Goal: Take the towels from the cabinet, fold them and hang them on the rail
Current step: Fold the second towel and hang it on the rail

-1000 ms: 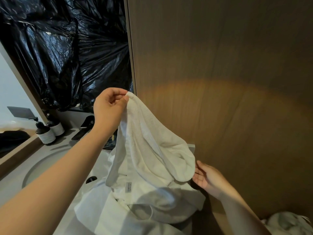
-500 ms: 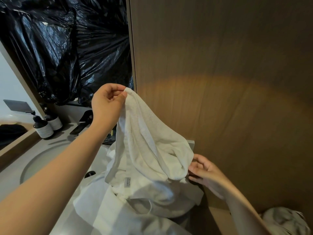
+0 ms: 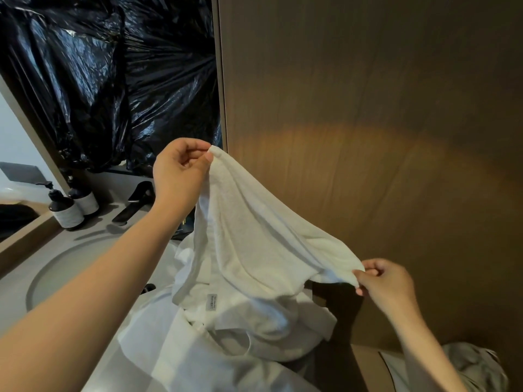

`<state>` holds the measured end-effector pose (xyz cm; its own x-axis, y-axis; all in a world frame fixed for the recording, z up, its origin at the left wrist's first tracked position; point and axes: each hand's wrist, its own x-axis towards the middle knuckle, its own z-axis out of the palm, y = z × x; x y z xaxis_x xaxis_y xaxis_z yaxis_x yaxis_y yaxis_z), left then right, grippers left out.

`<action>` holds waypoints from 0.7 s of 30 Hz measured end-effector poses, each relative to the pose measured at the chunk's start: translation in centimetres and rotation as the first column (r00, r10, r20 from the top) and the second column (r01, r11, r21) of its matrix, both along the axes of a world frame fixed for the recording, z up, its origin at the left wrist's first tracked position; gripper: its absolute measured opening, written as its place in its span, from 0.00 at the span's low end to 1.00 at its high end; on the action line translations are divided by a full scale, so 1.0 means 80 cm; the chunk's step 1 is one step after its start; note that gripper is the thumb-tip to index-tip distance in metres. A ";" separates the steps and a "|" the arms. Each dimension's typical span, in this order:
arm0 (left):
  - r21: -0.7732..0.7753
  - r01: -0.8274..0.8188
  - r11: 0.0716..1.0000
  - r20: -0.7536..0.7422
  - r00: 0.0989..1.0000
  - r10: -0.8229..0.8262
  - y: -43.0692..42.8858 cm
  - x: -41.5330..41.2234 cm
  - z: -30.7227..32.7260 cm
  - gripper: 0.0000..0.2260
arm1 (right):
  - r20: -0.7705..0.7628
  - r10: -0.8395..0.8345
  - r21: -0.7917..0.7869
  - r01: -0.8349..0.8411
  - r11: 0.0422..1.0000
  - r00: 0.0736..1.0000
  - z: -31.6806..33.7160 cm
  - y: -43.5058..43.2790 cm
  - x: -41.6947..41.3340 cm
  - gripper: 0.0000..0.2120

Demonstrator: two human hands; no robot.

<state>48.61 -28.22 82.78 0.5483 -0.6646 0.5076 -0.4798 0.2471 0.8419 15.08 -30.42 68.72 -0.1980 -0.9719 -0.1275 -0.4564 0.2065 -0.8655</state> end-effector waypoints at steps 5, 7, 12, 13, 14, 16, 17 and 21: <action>-0.016 0.000 1.000 -0.005 1.000 0.000 -0.005 -0.005 -0.003 0.05 | 0.235 -0.126 -0.012 0.133 0.991 0.964 0.008 -0.003 -0.011 0.09; -0.013 0.001 1.000 -0.005 1.000 -0.001 -0.007 -0.006 -0.004 0.05 | 0.371 -0.081 -0.023 0.096 0.995 0.925 0.012 0.002 -0.011 0.10; -0.012 0.005 1.000 -0.001 1.000 -0.005 -0.011 -0.007 -0.006 0.05 | 0.280 0.149 -0.191 -0.097 0.977 0.949 0.003 0.020 -0.006 0.06; -0.014 0.006 1.000 -0.003 1.000 -0.006 -0.011 -0.008 -0.006 0.05 | 0.267 0.165 -0.189 -0.117 0.975 0.949 0.000 0.021 -0.004 0.07; -0.017 0.006 1.000 -0.005 1.000 -0.007 -0.011 -0.009 -0.007 0.05 | 0.262 0.179 -0.178 -0.134 0.975 0.948 -0.002 0.021 -0.004 0.08; -0.022 0.009 1.000 -0.008 1.000 -0.009 -0.012 -0.010 -0.007 0.05 | 0.247 0.228 -0.168 -0.190 0.967 0.942 -0.006 0.022 -0.004 0.11; -0.022 0.011 1.000 -0.009 1.000 -0.011 -0.012 -0.011 -0.007 0.05 | 0.212 0.268 -0.173 -0.234 0.957 0.940 -0.008 0.023 -0.004 0.12; -0.020 0.016 1.000 -0.003 1.000 -0.016 -0.011 -0.010 -0.007 0.05 | -0.045 0.406 -0.182 -0.407 0.895 0.913 -0.008 0.026 -0.012 0.20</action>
<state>47.80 -29.12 82.20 0.5397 -0.6630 0.5188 -0.4727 0.2713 0.8384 14.15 -28.31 68.08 0.2187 -0.9739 0.0604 -0.4719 -0.1598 -0.8670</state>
